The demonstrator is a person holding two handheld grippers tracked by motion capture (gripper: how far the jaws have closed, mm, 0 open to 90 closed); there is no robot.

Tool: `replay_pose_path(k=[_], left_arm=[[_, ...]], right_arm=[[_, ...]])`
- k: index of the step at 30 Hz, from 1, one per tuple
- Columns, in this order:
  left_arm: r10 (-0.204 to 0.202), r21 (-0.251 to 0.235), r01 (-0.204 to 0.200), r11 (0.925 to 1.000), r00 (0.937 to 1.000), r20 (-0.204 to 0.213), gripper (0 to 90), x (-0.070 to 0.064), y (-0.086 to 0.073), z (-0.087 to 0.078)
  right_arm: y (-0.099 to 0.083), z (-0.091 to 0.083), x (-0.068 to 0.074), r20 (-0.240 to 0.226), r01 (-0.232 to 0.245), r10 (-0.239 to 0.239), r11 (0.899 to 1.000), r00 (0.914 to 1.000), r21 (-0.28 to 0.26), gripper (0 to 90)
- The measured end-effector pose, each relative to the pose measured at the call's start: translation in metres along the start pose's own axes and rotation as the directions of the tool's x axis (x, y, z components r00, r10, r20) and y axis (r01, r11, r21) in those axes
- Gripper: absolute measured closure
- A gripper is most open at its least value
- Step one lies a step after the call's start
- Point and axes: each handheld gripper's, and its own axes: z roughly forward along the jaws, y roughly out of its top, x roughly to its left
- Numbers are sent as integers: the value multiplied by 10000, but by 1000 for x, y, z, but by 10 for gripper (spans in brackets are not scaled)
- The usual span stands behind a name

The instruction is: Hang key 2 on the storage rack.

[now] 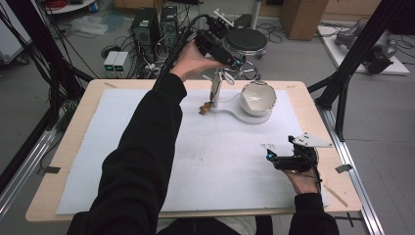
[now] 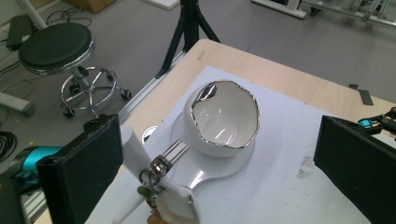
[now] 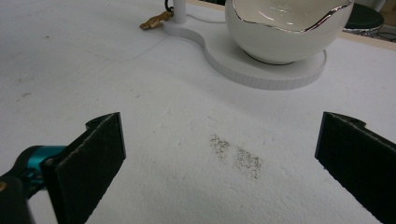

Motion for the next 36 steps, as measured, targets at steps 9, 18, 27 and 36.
replay_pose_path(k=[9, 18, 27, 36], left_arm=[[-350, 121, 352, 9993, 9992, -212, 19, 10, -34, -8], [-622, 199, 631, 9978, 9971, -429, 19, 16, -64, -17], [-738, 412, 768, 9962, 9947, -716, 19, 19, -94, -30], [-1129, -8, 1134, 9935, 9879, -1066, 19, 24, -135, -58]], right_arm=[[0, 1, 1, 38, 45, -45, 10000, 10000, 86, 7], [-1, 2, 1, 75, 28, -29, 9999, 10000, 160, 7], [-2, 3, 2, 102, 123, -126, 9996, 9999, 269, 7], [-3, 1, 2, 177, 105, -110, 9995, 9998, 312, 7]])
